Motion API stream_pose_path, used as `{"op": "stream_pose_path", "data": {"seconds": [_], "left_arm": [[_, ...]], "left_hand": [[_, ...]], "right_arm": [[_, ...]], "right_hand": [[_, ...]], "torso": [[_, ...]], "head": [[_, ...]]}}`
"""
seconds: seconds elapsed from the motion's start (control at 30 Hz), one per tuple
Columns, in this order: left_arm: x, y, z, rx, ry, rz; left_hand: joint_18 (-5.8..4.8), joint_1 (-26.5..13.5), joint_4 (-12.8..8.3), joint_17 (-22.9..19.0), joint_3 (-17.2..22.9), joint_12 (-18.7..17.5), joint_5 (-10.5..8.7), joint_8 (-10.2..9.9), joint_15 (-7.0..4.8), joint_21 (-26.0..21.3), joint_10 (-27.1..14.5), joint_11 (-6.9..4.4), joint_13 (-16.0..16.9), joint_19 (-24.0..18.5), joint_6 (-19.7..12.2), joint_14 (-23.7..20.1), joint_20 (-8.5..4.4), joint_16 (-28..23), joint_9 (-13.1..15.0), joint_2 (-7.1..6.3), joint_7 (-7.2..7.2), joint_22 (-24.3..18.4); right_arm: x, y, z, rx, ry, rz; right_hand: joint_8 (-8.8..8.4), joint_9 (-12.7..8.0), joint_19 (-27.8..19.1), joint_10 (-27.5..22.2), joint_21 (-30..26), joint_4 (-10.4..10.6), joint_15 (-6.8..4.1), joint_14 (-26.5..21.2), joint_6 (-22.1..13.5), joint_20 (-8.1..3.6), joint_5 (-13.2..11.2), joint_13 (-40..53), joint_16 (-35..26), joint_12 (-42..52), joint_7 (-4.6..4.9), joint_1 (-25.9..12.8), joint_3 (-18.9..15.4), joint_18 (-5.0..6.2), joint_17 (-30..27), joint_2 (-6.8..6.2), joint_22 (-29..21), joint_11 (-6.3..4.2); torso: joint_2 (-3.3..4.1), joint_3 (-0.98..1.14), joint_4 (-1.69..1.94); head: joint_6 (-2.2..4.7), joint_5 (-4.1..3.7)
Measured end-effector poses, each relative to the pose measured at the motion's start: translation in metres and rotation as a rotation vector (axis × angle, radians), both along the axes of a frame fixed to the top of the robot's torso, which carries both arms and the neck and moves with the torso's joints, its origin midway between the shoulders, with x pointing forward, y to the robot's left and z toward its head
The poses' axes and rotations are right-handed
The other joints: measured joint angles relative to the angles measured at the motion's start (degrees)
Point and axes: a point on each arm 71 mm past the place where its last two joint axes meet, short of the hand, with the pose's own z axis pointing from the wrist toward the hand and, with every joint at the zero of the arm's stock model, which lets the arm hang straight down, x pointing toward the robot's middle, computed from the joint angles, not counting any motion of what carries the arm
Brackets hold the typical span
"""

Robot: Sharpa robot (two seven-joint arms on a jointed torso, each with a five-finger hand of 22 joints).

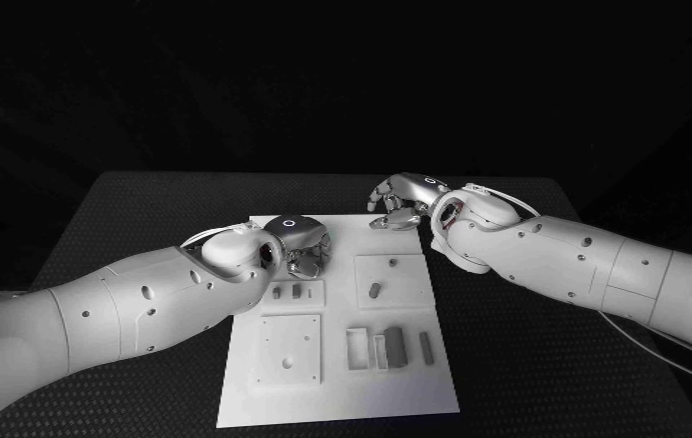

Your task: Assemble the parts on the task board

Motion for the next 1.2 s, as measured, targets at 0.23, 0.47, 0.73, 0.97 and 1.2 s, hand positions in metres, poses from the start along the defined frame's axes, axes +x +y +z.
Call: {"op": "stream_pose_path", "data": {"seconds": [0.23,0.47,0.73,0.97,1.2], "left_arm": [[0.0,0.0,0.0,-0.001,-0.001,0.001],[-0.002,0.002,-0.001,-0.01,-0.005,0.0],[-0.004,0.005,-0.002,-0.031,-0.013,-0.001],[-0.008,0.008,0.0,-0.074,-0.016,0.003],[-0.007,0.01,0.015,-0.149,-0.016,0.021]], "left_hand": [[-0.03,0.75,-0.23,-0.1,1.19,-0.05,-0.22,0.47,-0.33,0.23,1.2,-0.45,0.18,0.57,1.0,0.73,-0.37,0.27,-0.16,0.74,-0.32,0.0],[-0.09,1.94,-0.18,-0.16,2.59,0.01,-0.67,1.22,-0.72,0.63,2.33,-0.98,0.19,1.11,2.06,1.13,-0.5,0.48,-0.09,1.04,-0.67,-0.01],[-0.54,2.21,-0.2,-0.16,3.06,0.13,-0.9,1.54,-1.22,1.07,3.18,-1.35,0.36,2.0,2.59,1.84,-0.99,0.93,0.21,1.11,-0.98,-0.01],[-0.97,2.57,-0.19,-0.16,3.36,-0.02,-1.13,1.57,-1.21,1.1,3.55,-1.53,0.36,2.32,2.8,2.24,-1.3,1.17,0.24,1.18,-1.19,-0.02],[-0.97,2.81,-0.19,-0.16,3.37,-0.18,-0.89,1.57,-1.2,1.1,3.56,-1.53,0.36,2.51,2.79,2.28,-1.1,1.17,0.18,1.1,-1.2,-0.02]], "right_arm": [[0.0,0.0,0.0,0.0,0.0,0.0],[0.0,0.0,0.0,0.0,0.0,0.0],[0.0,0.0,0.0,0.0,0.0,0.0],[0.0,0.0,0.0,0.0,0.0,-0.001],[0.0,-0.001,0.0,0.0,0.0,-0.001]], "right_hand": [[0.0,0.0,0.0,0.0,0.0,0.0,0.0,0.0,0.0,0.0,0.0,0.0,0.0,0.0,0.0,0.0,0.0,0.0,0.0,0.0,0.0,0.0],[0.0,0.0,0.0,0.0,0.0,0.0,0.0,0.0,0.0,0.0,0.0,0.0,0.0,0.0,0.0,0.0,0.0,0.0,0.0,0.0,0.0,0.0],[0.0,0.0,0.0,0.0,0.0,0.0,0.0,0.0,0.0,0.0,0.0,0.0,0.0,0.0,0.0,0.0,0.0,0.0,0.0,0.0,0.0,0.0],[0.0,0.0,0.0,0.0,0.0,0.0,0.0,0.0,0.0,0.0,0.0,0.0,0.0,0.0,0.0,0.0,0.0,0.0,0.0,0.0,0.0,0.0],[0.0,0.0,0.0,0.0,0.0,0.0,0.0,0.0,0.0,0.0,0.0,0.0,0.0,0.0,0.0,0.0,0.0,0.0,0.0,0.0,0.0,0.0]], "torso": [[0.01,0.0,-0.02],[0.01,0.0,-0.01],[0.01,-0.01,0.0],[-0.01,-0.02,0.02],[-0.04,-0.02,0.08]], "head": [[-0.06,0.03],[-0.07,0.03],[0.01,0.1],[0.14,0.13],[0.3,0.2]]}}
